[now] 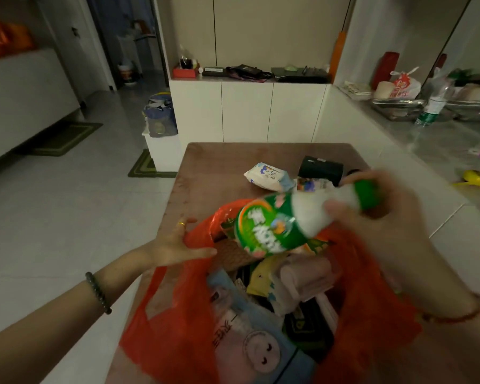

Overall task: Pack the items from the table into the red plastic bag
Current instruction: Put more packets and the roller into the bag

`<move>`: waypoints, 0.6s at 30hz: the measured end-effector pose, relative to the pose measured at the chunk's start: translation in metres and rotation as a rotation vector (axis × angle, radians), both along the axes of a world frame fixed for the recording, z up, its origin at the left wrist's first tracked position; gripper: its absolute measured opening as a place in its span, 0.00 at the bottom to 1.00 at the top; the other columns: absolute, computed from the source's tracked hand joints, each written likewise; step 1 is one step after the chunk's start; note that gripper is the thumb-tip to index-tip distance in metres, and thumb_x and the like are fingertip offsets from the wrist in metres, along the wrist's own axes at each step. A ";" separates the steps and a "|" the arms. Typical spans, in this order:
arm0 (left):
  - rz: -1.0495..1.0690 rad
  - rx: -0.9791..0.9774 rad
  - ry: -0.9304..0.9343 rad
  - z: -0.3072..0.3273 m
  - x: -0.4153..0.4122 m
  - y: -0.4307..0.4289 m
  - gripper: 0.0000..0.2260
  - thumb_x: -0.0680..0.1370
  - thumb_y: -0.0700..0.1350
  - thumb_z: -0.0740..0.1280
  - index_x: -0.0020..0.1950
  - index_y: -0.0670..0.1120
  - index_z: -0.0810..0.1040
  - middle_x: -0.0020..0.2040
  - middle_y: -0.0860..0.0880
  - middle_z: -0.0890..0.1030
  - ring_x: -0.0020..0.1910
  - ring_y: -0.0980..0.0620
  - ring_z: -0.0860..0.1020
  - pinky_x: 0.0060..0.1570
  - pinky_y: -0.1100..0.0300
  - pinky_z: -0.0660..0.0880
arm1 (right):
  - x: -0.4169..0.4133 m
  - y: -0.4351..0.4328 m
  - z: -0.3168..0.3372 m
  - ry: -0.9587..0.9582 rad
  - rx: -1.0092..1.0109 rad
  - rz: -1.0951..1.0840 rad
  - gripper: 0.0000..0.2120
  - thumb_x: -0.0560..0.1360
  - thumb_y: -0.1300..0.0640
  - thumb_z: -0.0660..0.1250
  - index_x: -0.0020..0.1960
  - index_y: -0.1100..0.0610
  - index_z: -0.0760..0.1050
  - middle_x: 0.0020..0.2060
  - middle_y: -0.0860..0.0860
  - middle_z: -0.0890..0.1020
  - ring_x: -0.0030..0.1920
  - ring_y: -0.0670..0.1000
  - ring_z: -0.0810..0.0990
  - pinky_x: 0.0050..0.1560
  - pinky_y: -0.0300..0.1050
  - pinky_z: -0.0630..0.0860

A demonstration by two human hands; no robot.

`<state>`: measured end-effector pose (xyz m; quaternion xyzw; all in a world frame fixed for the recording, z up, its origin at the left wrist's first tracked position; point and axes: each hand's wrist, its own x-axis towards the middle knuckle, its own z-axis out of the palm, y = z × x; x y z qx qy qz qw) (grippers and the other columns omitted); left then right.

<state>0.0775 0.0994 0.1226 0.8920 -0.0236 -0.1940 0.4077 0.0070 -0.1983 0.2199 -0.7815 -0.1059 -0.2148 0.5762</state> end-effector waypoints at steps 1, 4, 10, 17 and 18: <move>0.028 0.004 -0.014 -0.006 -0.007 0.003 0.51 0.49 0.70 0.73 0.66 0.51 0.60 0.55 0.51 0.79 0.53 0.53 0.79 0.57 0.55 0.76 | -0.002 0.008 -0.020 0.063 -0.008 0.000 0.17 0.63 0.64 0.76 0.42 0.48 0.73 0.39 0.42 0.81 0.41 0.41 0.79 0.40 0.35 0.78; 0.118 0.038 -0.044 -0.023 -0.027 0.010 0.41 0.59 0.58 0.77 0.65 0.49 0.61 0.51 0.51 0.79 0.50 0.53 0.79 0.50 0.60 0.75 | -0.014 0.033 -0.070 0.214 0.046 -0.010 0.16 0.62 0.67 0.75 0.40 0.51 0.73 0.39 0.45 0.80 0.41 0.40 0.79 0.39 0.35 0.76; 0.095 -0.077 0.070 -0.039 -0.067 0.018 0.09 0.68 0.47 0.73 0.35 0.51 0.73 0.28 0.54 0.74 0.22 0.63 0.73 0.26 0.71 0.69 | -0.033 0.067 -0.143 0.234 0.190 -0.139 0.18 0.62 0.70 0.75 0.38 0.52 0.70 0.40 0.46 0.77 0.40 0.34 0.78 0.38 0.25 0.73; 0.255 -0.554 0.360 -0.016 -0.074 0.016 0.11 0.74 0.43 0.67 0.54 0.40 0.77 0.42 0.40 0.83 0.35 0.50 0.83 0.38 0.57 0.82 | -0.016 0.081 -0.176 0.238 -0.114 -0.091 0.19 0.64 0.58 0.76 0.39 0.45 0.66 0.42 0.45 0.75 0.45 0.43 0.74 0.41 0.33 0.70; 0.267 -0.586 0.375 -0.009 -0.072 0.016 0.12 0.71 0.45 0.68 0.51 0.39 0.76 0.36 0.41 0.79 0.27 0.53 0.80 0.31 0.61 0.80 | -0.015 0.081 -0.177 0.267 -0.199 -0.086 0.17 0.65 0.57 0.75 0.40 0.47 0.66 0.41 0.44 0.74 0.43 0.42 0.73 0.39 0.33 0.69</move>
